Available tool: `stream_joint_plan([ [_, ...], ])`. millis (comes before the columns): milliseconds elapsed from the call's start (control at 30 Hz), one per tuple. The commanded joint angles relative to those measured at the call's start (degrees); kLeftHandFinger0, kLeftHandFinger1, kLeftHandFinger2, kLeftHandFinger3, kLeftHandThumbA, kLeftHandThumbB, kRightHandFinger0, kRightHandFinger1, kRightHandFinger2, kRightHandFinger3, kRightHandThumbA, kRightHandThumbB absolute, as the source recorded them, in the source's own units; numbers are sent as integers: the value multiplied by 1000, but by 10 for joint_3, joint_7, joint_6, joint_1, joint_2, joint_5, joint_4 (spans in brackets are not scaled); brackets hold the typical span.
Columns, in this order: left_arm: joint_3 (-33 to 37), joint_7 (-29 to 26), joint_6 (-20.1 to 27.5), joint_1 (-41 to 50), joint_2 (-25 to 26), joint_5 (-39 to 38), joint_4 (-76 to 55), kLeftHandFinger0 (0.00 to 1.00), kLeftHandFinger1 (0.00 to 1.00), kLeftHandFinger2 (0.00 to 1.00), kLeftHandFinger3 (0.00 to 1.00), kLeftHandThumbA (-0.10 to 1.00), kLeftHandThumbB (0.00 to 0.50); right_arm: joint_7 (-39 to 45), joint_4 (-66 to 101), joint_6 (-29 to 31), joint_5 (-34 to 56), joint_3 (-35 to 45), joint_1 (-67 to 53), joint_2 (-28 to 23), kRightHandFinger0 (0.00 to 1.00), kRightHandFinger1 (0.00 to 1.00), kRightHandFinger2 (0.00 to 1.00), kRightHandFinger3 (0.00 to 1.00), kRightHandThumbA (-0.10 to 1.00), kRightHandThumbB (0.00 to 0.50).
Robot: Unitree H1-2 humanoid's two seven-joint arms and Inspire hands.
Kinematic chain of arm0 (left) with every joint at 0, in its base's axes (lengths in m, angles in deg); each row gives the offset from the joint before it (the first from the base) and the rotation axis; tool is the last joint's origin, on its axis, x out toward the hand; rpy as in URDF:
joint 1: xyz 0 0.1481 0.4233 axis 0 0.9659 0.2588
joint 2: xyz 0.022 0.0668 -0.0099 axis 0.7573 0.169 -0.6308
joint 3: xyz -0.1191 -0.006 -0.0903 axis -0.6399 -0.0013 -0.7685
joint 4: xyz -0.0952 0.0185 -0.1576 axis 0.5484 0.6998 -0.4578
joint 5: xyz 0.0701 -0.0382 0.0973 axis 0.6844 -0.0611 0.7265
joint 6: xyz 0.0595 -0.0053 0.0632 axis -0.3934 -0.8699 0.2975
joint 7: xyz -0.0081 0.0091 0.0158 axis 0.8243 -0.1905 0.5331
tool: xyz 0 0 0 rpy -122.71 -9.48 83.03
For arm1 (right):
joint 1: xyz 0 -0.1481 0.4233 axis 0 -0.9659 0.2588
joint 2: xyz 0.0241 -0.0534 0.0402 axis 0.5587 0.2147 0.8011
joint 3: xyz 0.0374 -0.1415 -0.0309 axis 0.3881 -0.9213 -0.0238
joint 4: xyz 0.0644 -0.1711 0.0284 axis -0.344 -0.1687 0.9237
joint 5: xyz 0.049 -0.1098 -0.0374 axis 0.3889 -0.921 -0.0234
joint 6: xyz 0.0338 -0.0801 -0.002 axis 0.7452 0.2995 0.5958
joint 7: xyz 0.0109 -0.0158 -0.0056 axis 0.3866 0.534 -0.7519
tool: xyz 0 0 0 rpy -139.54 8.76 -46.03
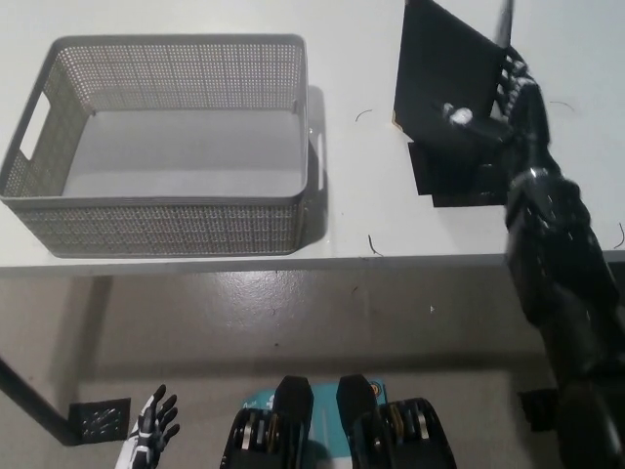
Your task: A notebook is kept standing on the table on the right hand side and a container is kept on the left hand side and the robot uses its right hand to grab the notebook and places it in the container
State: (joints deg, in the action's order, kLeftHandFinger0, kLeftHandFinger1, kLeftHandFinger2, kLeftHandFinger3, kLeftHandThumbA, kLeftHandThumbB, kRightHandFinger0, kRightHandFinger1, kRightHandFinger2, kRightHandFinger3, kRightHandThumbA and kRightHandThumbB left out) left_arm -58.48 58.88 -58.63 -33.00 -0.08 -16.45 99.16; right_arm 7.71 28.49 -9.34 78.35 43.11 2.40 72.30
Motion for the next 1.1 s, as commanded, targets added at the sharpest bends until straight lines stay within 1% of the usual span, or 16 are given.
stream_joint_plan([
  [0,6,3,32,13,-5,-2,-13,1000,1000,1000,1000,1000,453,34,-82,18,50,19,131,3,1000,1000,1000,1000,1000,492],
  [100,6,0,37,14,-11,-3,-9,1000,1000,1000,1000,1000,470,17,-113,27,55,27,165,13,1000,1000,1000,1000,1000,474],
  [133,7,3,44,14,-9,-5,-4,1000,1000,1000,1000,1000,460,-4,-121,38,60,34,174,18,1000,1000,1000,1000,922,463],
  [167,7,4,55,13,-9,-6,1,1000,1000,1000,1000,1000,441,-45,-129,36,69,50,186,26,982,1000,1000,1000,735,481],
  [200,8,4,54,15,-9,-5,-2,1000,1000,1000,1000,1000,429,-105,-138,24,68,60,202,32,448,460,620,902,535,431],
  [233,8,1,53,15,-5,3,-5,1000,1000,1000,1000,1000,426,-165,-143,25,49,53,212,36,21,19,196,295,182,262],
  [267,8,0,54,15,-3,7,-5,1000,1000,1000,1000,1000,420,-175,-142,32,49,55,213,38,4,4,198,177,-15,252],
  [300,8,3,53,15,0,5,-6,1000,1000,1000,1000,1000,417,-166,-141,47,59,64,210,39,0,2,301,206,-96,197],
  [333,8,4,53,15,1,4,-6,1000,1000,1000,1000,1000,417,-161,-141,52,63,67,209,40,0,0,333,248,-99,177],
  [367,6,10,50,17,1,-8,-5,1000,1000,1000,1000,1000,428,-145,-135,60,71,74,201,41,0,0,364,399,-100,132],
  [400,6,10,48,18,1,-10,-6,1000,1000,1000,1000,1000,420,-141,-128,64,71,76,195,43,0,88,447,540,-100,112],
  [500,5,12,46,20,-1,-16,-5,1000,1000,1000,1000,1000,416,-130,-113,71,74,80,181,43,0,264,593,683,-100,59],
  [567,4,18,45,20,-4,-30,-1,1000,1000,1000,1000,1000,432,-127,-106,73,77,82,175,41,0,339,658,722,-100,72],
  [767,3,4,54,21,-1,-7,12,1000,1000,1000,1000,1000,426,-134,-88,73,91,93,173,40,0,335,726,731,-100,105],
  [967,5,5,51,39,-7,-8,7,1000,1000,1000,1000,1000,378,-122,-38,68,122,113,160,56,0,345,725,748,-100,96],
  [1067,7,4,50,49,-8,-1,2,1000,1000,1000,1000,1000,414,-124,16,59,134,120,153,70,0,338,714,760,-100,107],
])
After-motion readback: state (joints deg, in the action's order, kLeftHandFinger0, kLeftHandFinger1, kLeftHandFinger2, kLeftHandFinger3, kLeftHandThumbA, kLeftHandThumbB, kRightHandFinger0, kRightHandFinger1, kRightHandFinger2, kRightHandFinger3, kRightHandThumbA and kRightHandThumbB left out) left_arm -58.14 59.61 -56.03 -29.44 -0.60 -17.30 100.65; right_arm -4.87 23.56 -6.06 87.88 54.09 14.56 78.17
